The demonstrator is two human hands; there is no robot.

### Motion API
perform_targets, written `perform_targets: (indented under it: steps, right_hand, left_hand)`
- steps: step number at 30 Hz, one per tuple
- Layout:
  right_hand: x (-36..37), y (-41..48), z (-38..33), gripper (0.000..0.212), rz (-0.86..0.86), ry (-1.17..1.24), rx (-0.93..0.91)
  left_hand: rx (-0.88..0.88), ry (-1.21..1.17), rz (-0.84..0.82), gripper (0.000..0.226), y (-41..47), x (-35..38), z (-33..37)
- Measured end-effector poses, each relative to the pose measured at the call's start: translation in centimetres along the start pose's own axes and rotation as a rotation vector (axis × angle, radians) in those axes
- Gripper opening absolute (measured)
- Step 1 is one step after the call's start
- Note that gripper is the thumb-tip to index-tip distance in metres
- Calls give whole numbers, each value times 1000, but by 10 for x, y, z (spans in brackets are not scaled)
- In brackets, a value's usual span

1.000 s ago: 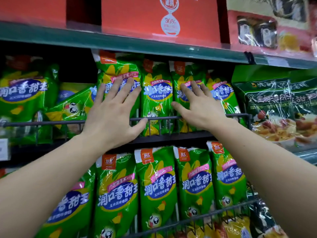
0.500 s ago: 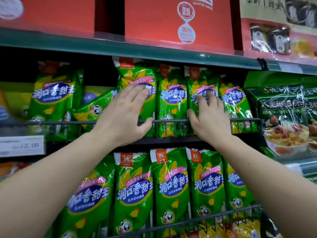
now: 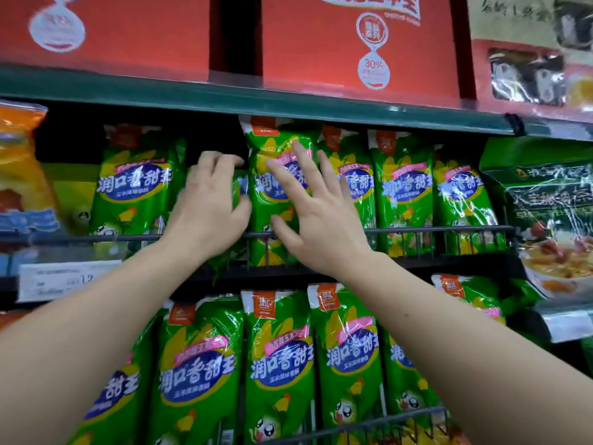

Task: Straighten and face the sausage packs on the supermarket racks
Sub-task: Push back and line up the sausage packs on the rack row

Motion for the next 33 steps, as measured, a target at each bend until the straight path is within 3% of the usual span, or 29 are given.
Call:
perform_targets:
  steps: [4,8,14,33]
  right_hand:
    - [15,8,-9,75,-43,1,67]
    - [21,10,-12,78,-44,-27,121]
    - [19,11,-12,78,-2,-16,163]
    - [20,20,1,77,-125,-194,266]
  left_hand:
    - [-176,35,-263,60,13,23,-19]
    - [-166,34,-312,57,19,27,-17]
    - [-244,-24,-281,51,20,24,-23]
    - [-582,-311,-83,58,6,-6,-56]
Point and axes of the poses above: each hand's wrist, its own y-axis towards the middle knuckle, its own x-axis out of the palm, z = x × y, the point moved 9 cm from there along y, towards the middle knuckle, and after that the axes turned 6 degrees about z, right-handed, at the moved point
